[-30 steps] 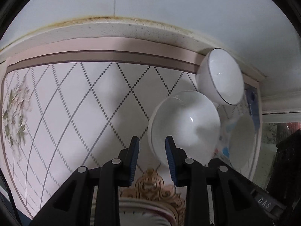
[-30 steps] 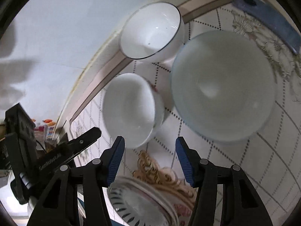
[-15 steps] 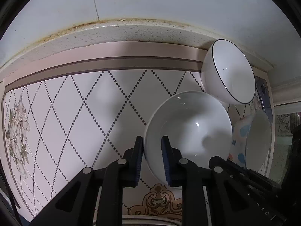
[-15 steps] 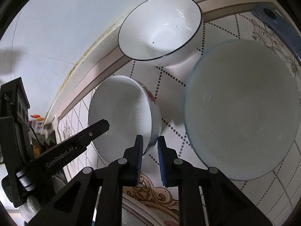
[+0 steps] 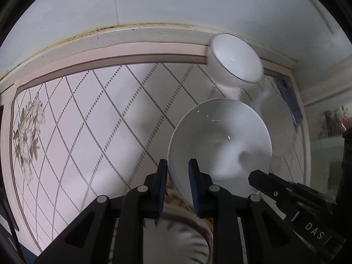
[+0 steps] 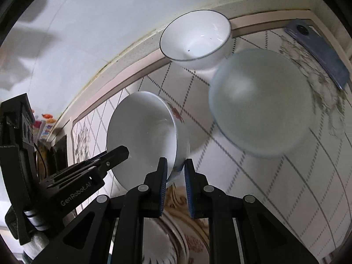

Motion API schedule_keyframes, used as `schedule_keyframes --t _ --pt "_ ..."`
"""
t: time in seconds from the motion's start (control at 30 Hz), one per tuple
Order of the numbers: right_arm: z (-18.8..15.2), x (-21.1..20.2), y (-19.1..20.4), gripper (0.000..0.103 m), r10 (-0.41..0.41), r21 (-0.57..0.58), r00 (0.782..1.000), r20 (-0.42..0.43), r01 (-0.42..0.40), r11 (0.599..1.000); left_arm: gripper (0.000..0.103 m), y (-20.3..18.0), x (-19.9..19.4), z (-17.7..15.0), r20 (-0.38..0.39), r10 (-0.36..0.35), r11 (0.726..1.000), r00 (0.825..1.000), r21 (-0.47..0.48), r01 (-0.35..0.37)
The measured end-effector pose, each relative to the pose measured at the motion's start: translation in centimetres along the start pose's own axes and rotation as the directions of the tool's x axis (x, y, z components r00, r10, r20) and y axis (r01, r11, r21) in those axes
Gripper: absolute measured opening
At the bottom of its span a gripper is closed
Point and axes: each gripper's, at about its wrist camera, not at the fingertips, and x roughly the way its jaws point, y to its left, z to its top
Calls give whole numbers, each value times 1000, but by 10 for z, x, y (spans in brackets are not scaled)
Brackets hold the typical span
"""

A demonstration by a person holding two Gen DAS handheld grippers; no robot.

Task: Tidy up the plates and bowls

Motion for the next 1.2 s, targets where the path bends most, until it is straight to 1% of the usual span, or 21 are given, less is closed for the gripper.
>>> schedule_keyframes --t 0.13,0.27,0.37,0.43,0.53,0.67,0.9,1.0,1.2 --pt "-30 -28 -15 17 4 -5 1000 7 -4 1000 17 -26 -12 -26 1 -24 999 1000 40 24" --pt "-59 -54 -36 17 -1 11 1000 23 0 1000 17 -52 -15 -44 -8 -50 995 999 82 51" --pt "-78 -70 -58 17 -17 29 999 29 16 999 17 -70 -8 -58 -29 -62 992 998 111 65" --pt "-87 -84 -80 17 -25 43 999 33 23 999 17 -83 0 -67 -50 -66 989 997 129 72" --pt "-104 -94 -105 17 -45 64 998 35 43 997 17 -98 13 -80 -80 -63 984 995 159 75" --pt "-120 -92 -136 17 -60 103 998 22 57 993 17 -116 27 -92 -101 -45 977 994 201 64" --pt "-139 -84 -167 17 -80 137 997 -1 80 987 17 -139 42 -107 -123 -13 967 992 252 44" --pt "-146 -84 -176 17 -84 147 996 -5 84 986 17 -145 46 -110 -125 -5 963 992 266 38" --pt "-152 -84 -182 17 -94 149 995 -16 96 984 17 -150 49 -109 -122 2 962 993 272 31"
